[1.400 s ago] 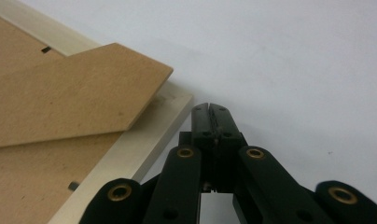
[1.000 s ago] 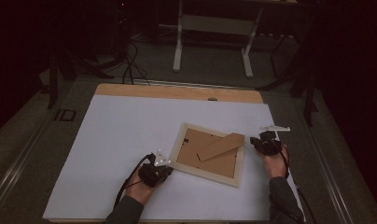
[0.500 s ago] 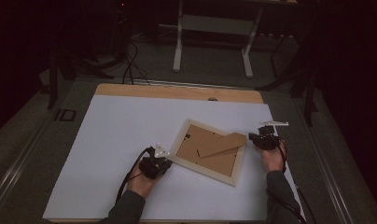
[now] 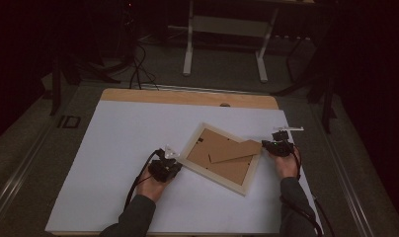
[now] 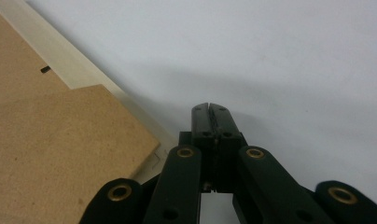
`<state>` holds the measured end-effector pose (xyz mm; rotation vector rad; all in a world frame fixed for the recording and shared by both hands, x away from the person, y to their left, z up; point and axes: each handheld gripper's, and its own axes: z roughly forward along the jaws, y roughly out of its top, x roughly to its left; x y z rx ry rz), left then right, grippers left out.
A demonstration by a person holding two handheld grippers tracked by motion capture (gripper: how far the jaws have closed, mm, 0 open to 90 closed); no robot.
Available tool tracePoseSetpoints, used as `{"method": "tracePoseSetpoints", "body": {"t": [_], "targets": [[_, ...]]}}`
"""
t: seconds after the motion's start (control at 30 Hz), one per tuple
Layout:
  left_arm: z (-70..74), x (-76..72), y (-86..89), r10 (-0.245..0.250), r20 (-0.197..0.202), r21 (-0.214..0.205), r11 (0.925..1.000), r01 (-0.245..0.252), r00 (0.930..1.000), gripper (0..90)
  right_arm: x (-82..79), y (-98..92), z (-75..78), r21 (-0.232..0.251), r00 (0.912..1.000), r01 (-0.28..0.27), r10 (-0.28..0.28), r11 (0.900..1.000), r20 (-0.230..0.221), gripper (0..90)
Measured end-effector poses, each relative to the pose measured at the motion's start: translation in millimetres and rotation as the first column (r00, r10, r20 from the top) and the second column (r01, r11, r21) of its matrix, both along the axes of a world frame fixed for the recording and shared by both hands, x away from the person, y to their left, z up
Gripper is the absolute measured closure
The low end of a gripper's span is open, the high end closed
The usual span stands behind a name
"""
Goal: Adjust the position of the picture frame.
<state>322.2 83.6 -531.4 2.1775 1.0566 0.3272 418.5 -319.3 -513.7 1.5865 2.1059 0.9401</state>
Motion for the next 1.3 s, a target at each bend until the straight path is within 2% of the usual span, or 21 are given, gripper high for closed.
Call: {"method": "tracePoseSetpoints", "body": {"t": [0.2, 0.4, 0.93, 1.13, 1.3], "targets": [[-0.2, 7.0, -0.3, 0.022, -0.01, -0.014, 0.9997, -0.022, 0.9997, 90.0, 1.6, 1.3, -2.1, -0.002, 0.9999, -0.002, 0.002, 1.0, -0.011, 89.9], [0.4, 13.5, -4.8, 0.028, -0.009, -0.006, 0.9996, -0.028, 0.9996, 90.0, 0.5, -0.5, -1.9, 0.0, 0.9996, -0.012, 0.012, 0.9999, -0.024, 90.0], [0.5, 26.3, -12.3, 0.047, -0.014, -0.012, 0.9988, -0.047, 0.9988, 90.0, -7.3, -2.9, -5.2, 0.044, 0.9969, -0.049, 0.052, 0.9978, -0.06, 90.0], [0.5, 34.5, -11.7, 0.07, -0.021, -0.021, 0.9973, -0.07, 0.9973, 90.0, -12.7, -2.7, -6.7, 0.06, 0.9955, -0.066, 0.07, 0.996, -0.064, 90.0], [1.1, 40.3, -9.9, 0.077, -0.019, -0.007, 0.997, -0.077, 0.9969, 90.0, -18.0, -2.8, -8.1, 0.073, 0.9938, -0.087, 0.092, 0.9935, -0.063, 90.0]]}}
